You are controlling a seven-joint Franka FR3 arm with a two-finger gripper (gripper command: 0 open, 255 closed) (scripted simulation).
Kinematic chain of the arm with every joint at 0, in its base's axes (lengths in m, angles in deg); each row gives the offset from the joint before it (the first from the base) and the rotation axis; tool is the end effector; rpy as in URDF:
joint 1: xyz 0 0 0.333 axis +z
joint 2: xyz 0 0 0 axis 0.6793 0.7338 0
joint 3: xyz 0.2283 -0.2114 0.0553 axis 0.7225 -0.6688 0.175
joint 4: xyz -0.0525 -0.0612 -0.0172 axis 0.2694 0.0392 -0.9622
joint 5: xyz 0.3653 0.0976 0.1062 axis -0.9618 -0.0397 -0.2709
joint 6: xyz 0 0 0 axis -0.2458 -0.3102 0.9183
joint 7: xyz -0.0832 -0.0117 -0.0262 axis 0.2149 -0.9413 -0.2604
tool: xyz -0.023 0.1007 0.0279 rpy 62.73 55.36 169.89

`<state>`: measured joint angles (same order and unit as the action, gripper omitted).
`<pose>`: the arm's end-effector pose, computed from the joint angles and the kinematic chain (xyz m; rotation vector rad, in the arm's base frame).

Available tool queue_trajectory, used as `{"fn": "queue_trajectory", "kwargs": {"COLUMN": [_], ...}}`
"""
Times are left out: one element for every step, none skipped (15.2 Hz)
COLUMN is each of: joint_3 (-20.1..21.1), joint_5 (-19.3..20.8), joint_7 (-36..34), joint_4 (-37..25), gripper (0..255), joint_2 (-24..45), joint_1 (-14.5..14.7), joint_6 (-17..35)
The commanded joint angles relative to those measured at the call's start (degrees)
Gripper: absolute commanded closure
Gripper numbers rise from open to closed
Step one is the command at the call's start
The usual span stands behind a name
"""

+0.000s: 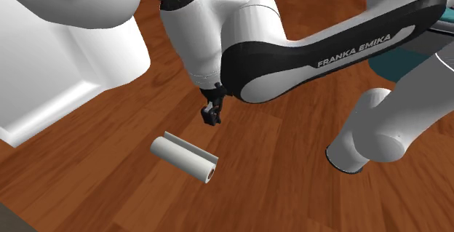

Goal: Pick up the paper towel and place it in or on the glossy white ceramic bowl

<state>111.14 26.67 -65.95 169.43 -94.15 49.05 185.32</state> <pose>0.3614 0.2920 0.4632 2.7329 0.3773 -0.0205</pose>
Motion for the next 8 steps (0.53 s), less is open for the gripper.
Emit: {"fn": "queue_trajectory", "kwargs": {"joint_3": [3.0, 4.3, 5.6, 6.6, 7.5, 8.2, 8.6, 8.9], "joint_5": [2.9, 4.6, 6.5, 8.4, 10.5, 12.6, 14.7, 16.7], "joint_7": [-4.4, -6.5, -8.7, -11.0, -13.1, -15.3, -17.3, -19.2], "joint_4": [-3.0, -4.5, -6.2, -7.9, -9.7, -11.6, -13.6, -15.6], "gripper": [0, 0, 0, 0, 0, 0, 0, 0], "joint_2": [5.0, 7.7, 10.4, 13.3, 16.3, 19.4, 22.4, 25.5], "joint_1": [0.2, 0.5, 0.8, 1.4, 2.1, 3.0, 4.2, 5.5], "joint_6": [-0.3, -0.6, -1.1, -1.7, -2.5, -3.4, -4.4, -5.5]}}
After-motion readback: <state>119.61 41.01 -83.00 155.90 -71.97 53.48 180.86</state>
